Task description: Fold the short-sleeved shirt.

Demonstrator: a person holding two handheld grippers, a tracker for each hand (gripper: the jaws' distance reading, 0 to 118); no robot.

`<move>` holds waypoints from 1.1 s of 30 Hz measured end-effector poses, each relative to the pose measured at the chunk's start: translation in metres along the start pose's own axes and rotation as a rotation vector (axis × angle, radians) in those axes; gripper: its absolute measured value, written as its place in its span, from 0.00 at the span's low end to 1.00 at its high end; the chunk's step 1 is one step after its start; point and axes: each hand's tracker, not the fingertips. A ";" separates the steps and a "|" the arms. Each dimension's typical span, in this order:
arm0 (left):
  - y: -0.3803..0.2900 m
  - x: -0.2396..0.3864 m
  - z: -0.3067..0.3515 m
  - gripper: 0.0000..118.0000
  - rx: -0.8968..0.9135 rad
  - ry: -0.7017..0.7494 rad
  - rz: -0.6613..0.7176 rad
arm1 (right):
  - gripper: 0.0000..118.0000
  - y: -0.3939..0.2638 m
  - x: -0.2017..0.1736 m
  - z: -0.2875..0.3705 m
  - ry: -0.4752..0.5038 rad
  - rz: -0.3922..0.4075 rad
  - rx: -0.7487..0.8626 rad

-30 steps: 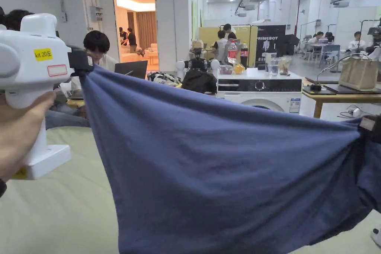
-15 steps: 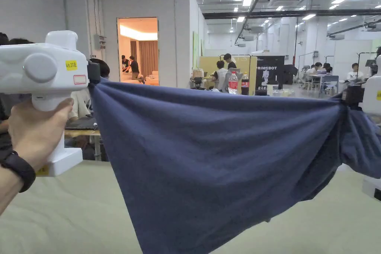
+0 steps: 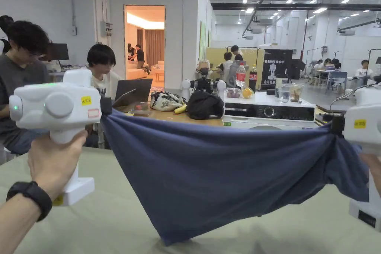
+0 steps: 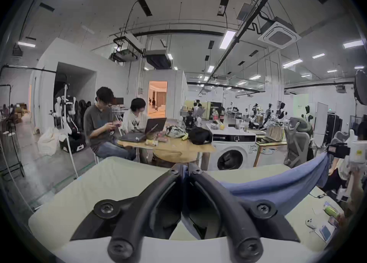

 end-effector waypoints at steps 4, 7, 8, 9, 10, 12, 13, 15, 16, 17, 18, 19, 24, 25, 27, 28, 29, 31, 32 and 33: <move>-0.054 -0.004 0.039 0.00 -0.075 -0.034 -0.006 | 0.00 -0.056 0.011 0.026 0.018 -0.020 -0.048; -0.096 -0.012 0.078 0.00 -0.110 -0.062 0.029 | 0.00 -0.108 0.022 0.055 0.023 -0.036 -0.099; -0.113 -0.015 0.092 0.00 -0.120 -0.074 0.039 | 0.00 -0.128 0.028 0.066 0.030 -0.051 -0.133; -0.128 -0.018 0.104 0.00 -0.154 -0.087 0.055 | 0.00 -0.147 0.031 0.076 0.016 -0.087 -0.140; -0.145 -0.021 0.118 0.00 -0.164 -0.089 0.081 | 0.00 -0.168 0.037 0.087 0.018 -0.111 -0.169; -0.176 -0.027 0.142 0.00 -0.209 -0.116 0.110 | 0.00 -0.209 0.044 0.109 -0.011 -0.146 -0.199; -0.193 -0.029 0.154 0.00 -0.222 -0.112 0.114 | 0.00 -0.231 0.048 0.116 -0.011 -0.181 -0.229; -0.220 -0.031 0.175 0.00 -0.272 -0.127 0.139 | 0.00 -0.266 0.053 0.138 -0.002 -0.243 -0.260; -0.234 -0.032 0.185 0.00 -0.284 -0.122 0.130 | 0.00 -0.283 0.052 0.152 -0.036 -0.261 -0.260; -0.245 -0.033 0.193 0.00 -0.312 -0.122 0.126 | 0.00 -0.295 0.050 0.164 -0.027 -0.269 -0.266; -0.257 -0.041 0.192 0.00 -0.345 -0.109 0.110 | 0.00 -0.307 0.049 0.175 -0.027 -0.291 -0.282; -0.267 -0.044 0.197 0.00 -0.394 -0.115 0.119 | 0.00 -0.318 0.048 0.186 -0.032 -0.315 -0.277; -0.305 -0.061 0.216 0.00 -0.490 -0.072 0.106 | 0.00 -0.355 0.038 0.217 -0.050 -0.302 -0.345; -0.312 -0.067 0.214 0.00 -0.524 -0.068 0.132 | 0.00 -0.362 0.035 0.220 -0.052 -0.290 -0.347; -0.323 -0.074 0.215 0.00 -0.548 -0.044 0.156 | 0.00 -0.369 0.030 0.222 -0.058 -0.218 -0.370; -0.329 -0.076 0.214 0.00 -0.542 -0.037 0.152 | 0.00 -0.372 0.027 0.221 -0.061 -0.197 -0.382; -0.332 -0.076 0.214 0.00 -0.547 -0.028 0.140 | 0.00 -0.376 0.026 0.222 -0.074 -0.172 -0.393; -0.332 -0.074 0.219 0.00 -0.511 0.017 0.077 | 0.00 -0.379 0.024 0.225 -0.102 -0.115 -0.388; -0.329 -0.074 0.222 0.00 -0.500 0.001 0.075 | 0.00 -0.379 0.023 0.229 -0.104 -0.110 -0.373; -0.324 -0.072 0.225 0.00 -0.468 -0.005 0.066 | 0.00 -0.376 0.022 0.238 -0.100 -0.087 -0.330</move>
